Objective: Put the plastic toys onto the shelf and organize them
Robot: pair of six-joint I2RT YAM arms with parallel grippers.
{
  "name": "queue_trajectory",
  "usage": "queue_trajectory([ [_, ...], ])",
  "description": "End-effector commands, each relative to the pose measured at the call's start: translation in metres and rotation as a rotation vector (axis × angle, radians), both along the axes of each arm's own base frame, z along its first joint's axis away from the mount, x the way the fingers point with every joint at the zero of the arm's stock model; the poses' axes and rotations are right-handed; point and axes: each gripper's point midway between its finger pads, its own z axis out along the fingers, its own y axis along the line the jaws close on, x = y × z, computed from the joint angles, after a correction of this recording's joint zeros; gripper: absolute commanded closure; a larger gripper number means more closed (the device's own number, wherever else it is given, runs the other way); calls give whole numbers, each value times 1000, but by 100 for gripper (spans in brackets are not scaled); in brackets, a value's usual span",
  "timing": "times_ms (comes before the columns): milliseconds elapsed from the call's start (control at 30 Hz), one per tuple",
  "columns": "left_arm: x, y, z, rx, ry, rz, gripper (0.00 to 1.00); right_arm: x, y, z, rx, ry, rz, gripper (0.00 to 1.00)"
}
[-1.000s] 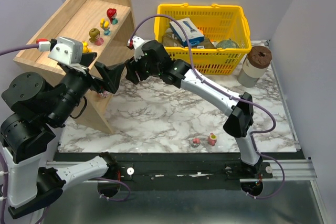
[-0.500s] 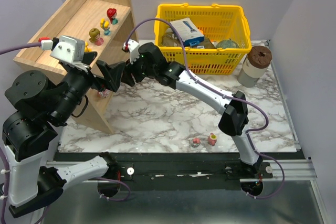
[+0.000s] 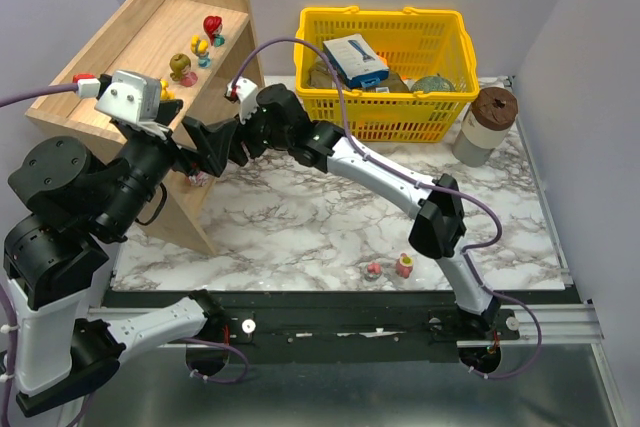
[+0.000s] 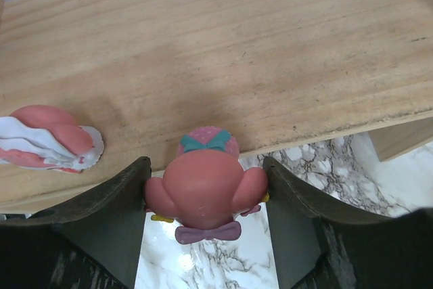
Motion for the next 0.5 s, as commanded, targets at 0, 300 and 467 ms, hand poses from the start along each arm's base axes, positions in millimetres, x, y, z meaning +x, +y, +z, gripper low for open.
queue_trajectory([
  [0,0,7,-1,5,-4,27,1,-6,17,9,49,-17,33,59],
  [300,-1,10,-3,2,-4,39,1,-1,24,3,49,-29,28,57],
  [467,0,11,-3,8,-6,47,1,1,27,-5,38,-31,27,55],
])
